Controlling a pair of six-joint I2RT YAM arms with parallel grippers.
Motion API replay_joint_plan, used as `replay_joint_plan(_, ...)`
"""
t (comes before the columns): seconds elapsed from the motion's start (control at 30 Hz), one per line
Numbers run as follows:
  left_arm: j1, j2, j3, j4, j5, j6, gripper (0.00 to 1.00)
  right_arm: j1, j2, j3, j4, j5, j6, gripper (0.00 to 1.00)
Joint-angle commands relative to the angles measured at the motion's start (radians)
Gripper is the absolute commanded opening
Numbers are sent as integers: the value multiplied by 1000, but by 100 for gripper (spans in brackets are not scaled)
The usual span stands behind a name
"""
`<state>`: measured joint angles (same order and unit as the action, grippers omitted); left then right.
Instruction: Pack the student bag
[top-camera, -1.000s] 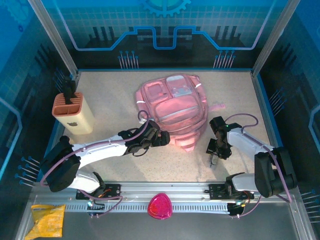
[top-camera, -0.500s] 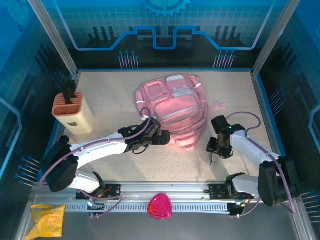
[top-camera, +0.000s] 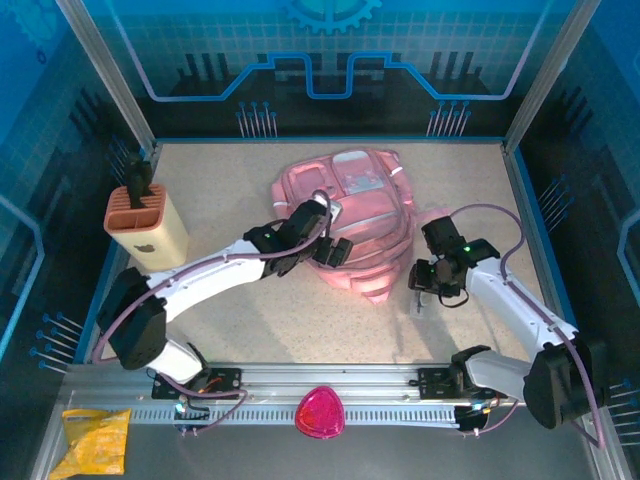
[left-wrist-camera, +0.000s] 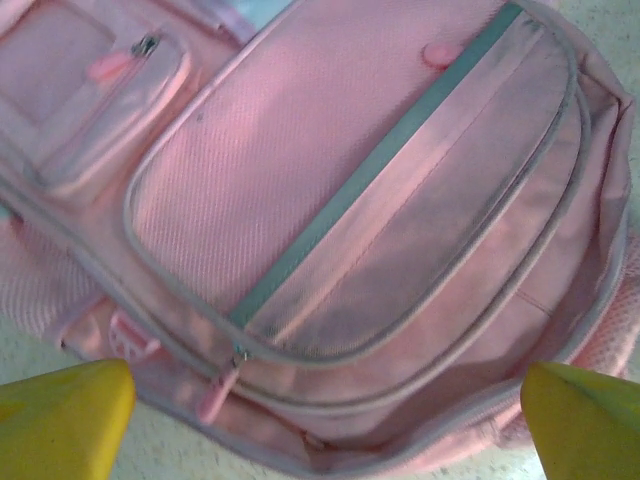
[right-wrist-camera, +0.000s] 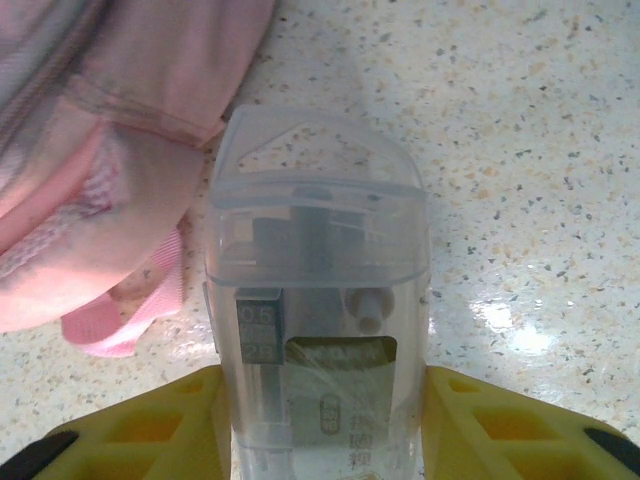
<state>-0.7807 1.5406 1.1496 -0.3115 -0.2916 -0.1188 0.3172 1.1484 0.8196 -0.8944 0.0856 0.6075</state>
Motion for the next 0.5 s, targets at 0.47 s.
replay_joint_plan(0.47, 4, 275, 199, 63, 59, 418, 99, 49, 35, 144, -31, -24, -55, 48)
